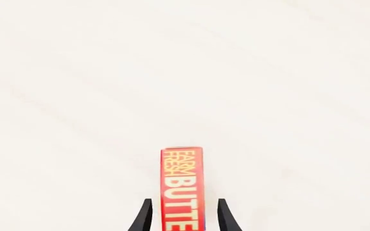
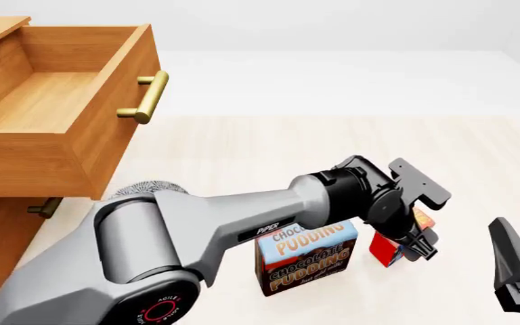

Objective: Put the butter at the back in the top drawer of the cabinet and close it.

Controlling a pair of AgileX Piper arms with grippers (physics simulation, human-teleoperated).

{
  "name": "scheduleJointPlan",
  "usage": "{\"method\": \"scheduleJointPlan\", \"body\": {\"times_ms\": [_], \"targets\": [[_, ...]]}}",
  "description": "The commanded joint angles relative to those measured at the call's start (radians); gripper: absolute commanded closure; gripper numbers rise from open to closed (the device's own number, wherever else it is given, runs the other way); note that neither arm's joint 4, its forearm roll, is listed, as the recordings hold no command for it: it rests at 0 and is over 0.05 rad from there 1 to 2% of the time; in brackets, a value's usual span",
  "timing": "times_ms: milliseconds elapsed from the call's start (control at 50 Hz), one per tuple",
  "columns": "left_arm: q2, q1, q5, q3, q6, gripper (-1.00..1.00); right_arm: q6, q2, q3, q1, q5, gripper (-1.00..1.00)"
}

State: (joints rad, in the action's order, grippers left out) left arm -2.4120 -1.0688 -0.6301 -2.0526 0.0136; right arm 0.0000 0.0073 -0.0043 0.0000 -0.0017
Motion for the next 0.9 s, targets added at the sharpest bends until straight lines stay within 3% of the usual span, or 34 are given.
{"method": "scheduleJointPlan", "body": {"times_ms": [20,900], "targets": [[-0.005,0.003,0.006,0.005,0.004,-1.0,0.0,0.0,0.0,0.0,0.0,-1.0],[-0.046,-0.012,0.023,0.001,0.046,-1.0,0.0,0.0,0.0,0.0,0.0,-1.0]]}}
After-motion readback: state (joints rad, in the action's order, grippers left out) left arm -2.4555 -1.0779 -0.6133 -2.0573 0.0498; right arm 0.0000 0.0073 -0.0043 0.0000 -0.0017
